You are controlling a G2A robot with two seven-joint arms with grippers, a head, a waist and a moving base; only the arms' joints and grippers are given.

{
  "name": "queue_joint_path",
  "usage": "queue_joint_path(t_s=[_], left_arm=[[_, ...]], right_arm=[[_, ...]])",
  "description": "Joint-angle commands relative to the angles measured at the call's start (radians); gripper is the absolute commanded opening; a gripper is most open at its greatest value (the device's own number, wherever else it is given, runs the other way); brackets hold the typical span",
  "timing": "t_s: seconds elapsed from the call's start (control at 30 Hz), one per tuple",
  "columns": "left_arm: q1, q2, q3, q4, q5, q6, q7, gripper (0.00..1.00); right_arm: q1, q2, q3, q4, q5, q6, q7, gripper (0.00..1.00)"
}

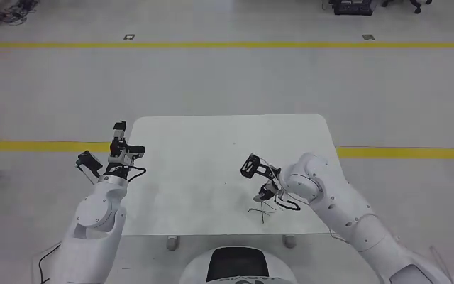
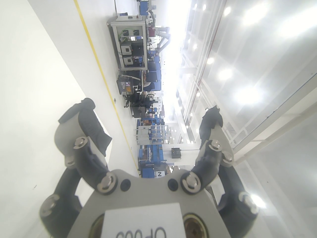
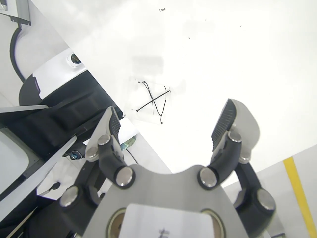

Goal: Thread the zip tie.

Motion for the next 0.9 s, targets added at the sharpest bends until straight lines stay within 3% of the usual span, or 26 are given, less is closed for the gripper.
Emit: queue_joint_path(t_s=[0.0,0.1,0.2,0.37,0.87], left_arm=[[0.000,0.000,0.000,0.000,0.000,0.000,0.000,1.00],[0.000,0.000,0.000,0.000,0.000,0.000,0.000,1.00],[0.000,0.000,0.000,0.000,0.000,0.000,0.000,1.00],[0.000,0.000,0.000,0.000,0.000,0.000,0.000,1.00],[0.000,0.000,0.000,0.000,0.000,0.000,0.000,1.00]], right_arm=[[0.000,0.000,0.000,0.000,0.000,0.000,0.000,1.00],[-0.004,0.000,-0.013,-0.007,-0.005,-0.004,-0.006,1.00],[0.017,0.008,-0.072,0.006,0.001,-0.004,0.001,1.00],[0.097,0.027,-0.218,0.000,0.027,-0.004,0.044,1.00],[0.097,0.027,-0.218,0.000,0.027,-0.004,0.044,1.00]])
